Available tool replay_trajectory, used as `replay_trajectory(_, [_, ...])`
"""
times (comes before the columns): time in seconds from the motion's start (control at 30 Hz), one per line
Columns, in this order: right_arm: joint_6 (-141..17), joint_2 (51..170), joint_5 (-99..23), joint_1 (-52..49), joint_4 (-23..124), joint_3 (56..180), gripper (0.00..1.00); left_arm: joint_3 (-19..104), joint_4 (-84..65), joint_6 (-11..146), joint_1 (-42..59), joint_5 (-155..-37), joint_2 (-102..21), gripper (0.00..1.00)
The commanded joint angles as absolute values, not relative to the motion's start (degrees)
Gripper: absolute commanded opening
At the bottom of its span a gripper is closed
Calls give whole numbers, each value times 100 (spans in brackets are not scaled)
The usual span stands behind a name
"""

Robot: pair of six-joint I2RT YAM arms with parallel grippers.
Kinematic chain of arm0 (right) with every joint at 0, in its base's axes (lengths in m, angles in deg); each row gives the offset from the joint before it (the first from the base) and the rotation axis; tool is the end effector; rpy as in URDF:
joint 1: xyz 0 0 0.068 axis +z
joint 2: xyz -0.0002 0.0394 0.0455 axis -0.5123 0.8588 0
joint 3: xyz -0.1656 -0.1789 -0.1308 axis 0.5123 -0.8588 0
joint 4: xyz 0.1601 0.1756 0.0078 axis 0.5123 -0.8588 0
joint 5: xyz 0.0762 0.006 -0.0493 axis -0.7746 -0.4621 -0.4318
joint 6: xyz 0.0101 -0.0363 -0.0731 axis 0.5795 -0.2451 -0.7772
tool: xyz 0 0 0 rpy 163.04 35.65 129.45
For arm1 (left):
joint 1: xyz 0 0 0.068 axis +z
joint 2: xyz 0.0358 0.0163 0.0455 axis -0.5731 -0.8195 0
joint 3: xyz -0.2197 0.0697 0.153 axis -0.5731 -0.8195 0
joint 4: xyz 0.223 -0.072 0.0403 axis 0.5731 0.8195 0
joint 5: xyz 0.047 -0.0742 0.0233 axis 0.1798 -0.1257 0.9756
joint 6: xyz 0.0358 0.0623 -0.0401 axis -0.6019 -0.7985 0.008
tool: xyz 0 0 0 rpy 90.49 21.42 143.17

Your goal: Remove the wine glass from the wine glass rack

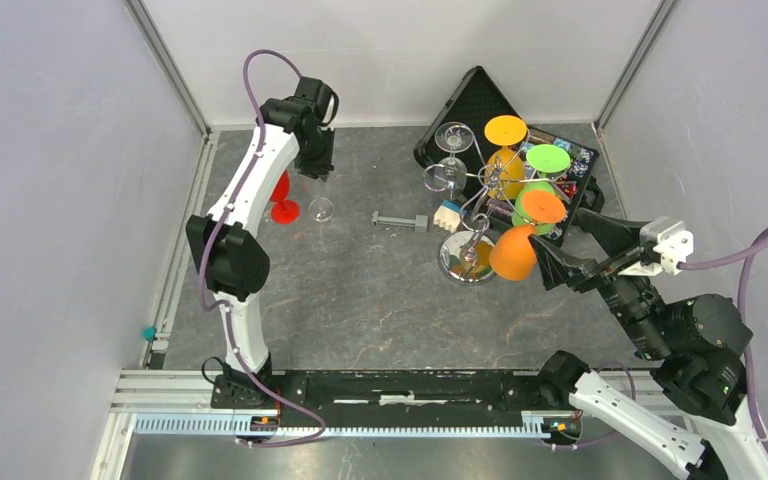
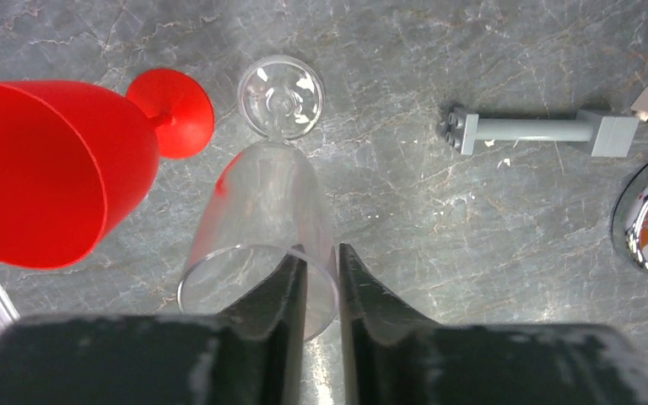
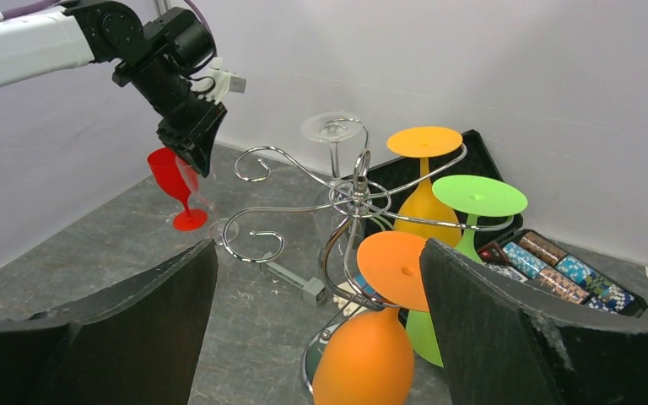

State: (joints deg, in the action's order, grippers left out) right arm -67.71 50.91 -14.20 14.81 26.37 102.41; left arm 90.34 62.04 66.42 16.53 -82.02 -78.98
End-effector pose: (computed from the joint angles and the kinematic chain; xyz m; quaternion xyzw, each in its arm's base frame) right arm 0.0461 0.0184 0.4286 -0.1294 0.6096 0.2275 0.7483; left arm 0.3865 -0.1211 0.3125 0.0554 0.9703 -0.0091 0.2354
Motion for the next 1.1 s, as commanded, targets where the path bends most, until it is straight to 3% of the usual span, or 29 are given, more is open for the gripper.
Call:
replay_trajectory(0.0, [-6669,5125,-1539,1490,2527,10398,93,9485,6202,6374,1717,-8172,-8019,30])
replay_trajectory(0.17, [-6617,5225,-1575,1488,2345,10530,93,9795,6204,6383,1730,-8167,-8013,47])
replay_trajectory(0.3, [-6591,5265,-1337,1488,2184,10573,93,10015,6117,6361,1739,-8332,-7788,68])
replay_trajectory(0.4, [-6573,5359,-1220,1486,2019,10654,94,10017,5930,6392,1739,-8371,-7485,77])
replay_trajectory(0.57, [-6571,5946,-752,1490,1302,11345,94,9875,5674,6460,1739,-8643,-6916,98])
replay_trajectory(0.87, [-6613,7073,459,1489,492,12256,88,8306,4218,7022,1739,-9854,-5262,100])
replay_trajectory(1.07, [-6537,7441,913,1490,220,12246,86,6819,2407,8325,1730,-11630,-4235,100])
